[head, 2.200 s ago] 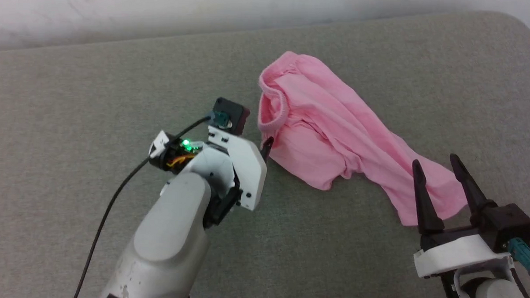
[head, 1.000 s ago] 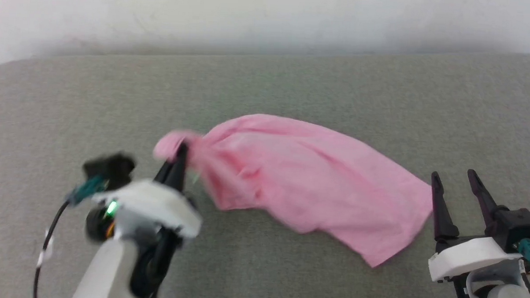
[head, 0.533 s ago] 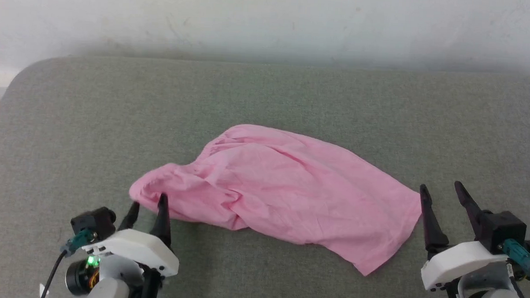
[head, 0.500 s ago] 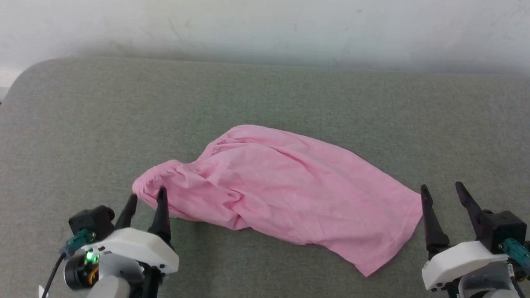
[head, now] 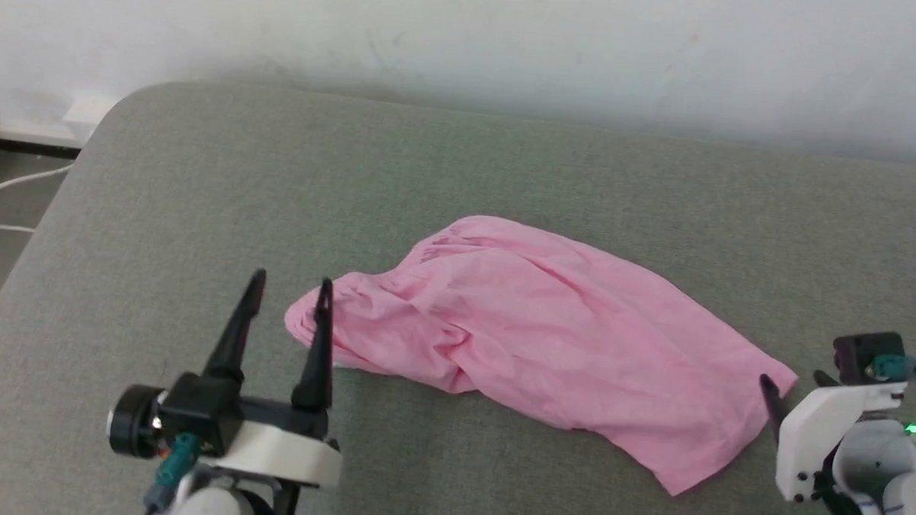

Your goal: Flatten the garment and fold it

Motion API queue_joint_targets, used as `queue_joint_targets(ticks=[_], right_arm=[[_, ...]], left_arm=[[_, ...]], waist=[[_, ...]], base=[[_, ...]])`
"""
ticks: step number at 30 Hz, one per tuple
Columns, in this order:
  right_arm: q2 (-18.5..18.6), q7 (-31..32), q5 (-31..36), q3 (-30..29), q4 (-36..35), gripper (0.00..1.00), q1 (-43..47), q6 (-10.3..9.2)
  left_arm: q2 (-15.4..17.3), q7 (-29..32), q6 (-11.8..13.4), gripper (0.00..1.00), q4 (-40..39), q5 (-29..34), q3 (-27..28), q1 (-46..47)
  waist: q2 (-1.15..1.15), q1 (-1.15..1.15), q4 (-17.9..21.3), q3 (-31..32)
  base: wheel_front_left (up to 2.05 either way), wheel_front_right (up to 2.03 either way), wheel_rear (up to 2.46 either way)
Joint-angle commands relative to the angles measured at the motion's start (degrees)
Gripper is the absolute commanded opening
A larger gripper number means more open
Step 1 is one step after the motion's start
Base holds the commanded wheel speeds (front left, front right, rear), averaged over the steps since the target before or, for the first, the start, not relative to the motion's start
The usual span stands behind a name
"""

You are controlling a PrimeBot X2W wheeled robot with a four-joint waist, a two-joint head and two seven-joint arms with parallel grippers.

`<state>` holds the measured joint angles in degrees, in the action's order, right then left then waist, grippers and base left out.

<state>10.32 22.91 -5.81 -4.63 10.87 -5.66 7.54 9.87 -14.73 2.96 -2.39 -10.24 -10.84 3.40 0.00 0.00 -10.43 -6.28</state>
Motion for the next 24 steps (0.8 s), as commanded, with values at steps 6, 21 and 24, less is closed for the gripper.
queue_joint_targets(ticks=[6, 21, 24], right_arm=[[1.8, 5.0, -0.8, -1.6, 5.3, 1.0, -4.9, -0.05], [7.8, -0.8, 3.1, -1.0, 8.1, 0.0, -11.3, -0.05], [10.4, -3.3, 5.9, -3.7, 7.3, 0.0, -15.7, -0.05]], left_arm=[[-3.7, -0.3, -3.2, 1.0, 0.0, 2.6, 0.8, -1.9], [-6.5, -0.3, -7.0, 1.0, 2.9, 3.9, 2.2, -0.7], [-6.7, -0.3, -7.4, 1.0, 3.3, 4.0, 1.6, -0.3]], waist=[[0.0, 0.0, -3.7, -2.0], [0.0, 0.0, -6.6, -3.7], [0.0, 0.0, -7.4, -3.9]], base=[[0.0, 0.0, 0.0], [0.0, 0.0, 0.0], [0.0, 0.0, 0.0]])
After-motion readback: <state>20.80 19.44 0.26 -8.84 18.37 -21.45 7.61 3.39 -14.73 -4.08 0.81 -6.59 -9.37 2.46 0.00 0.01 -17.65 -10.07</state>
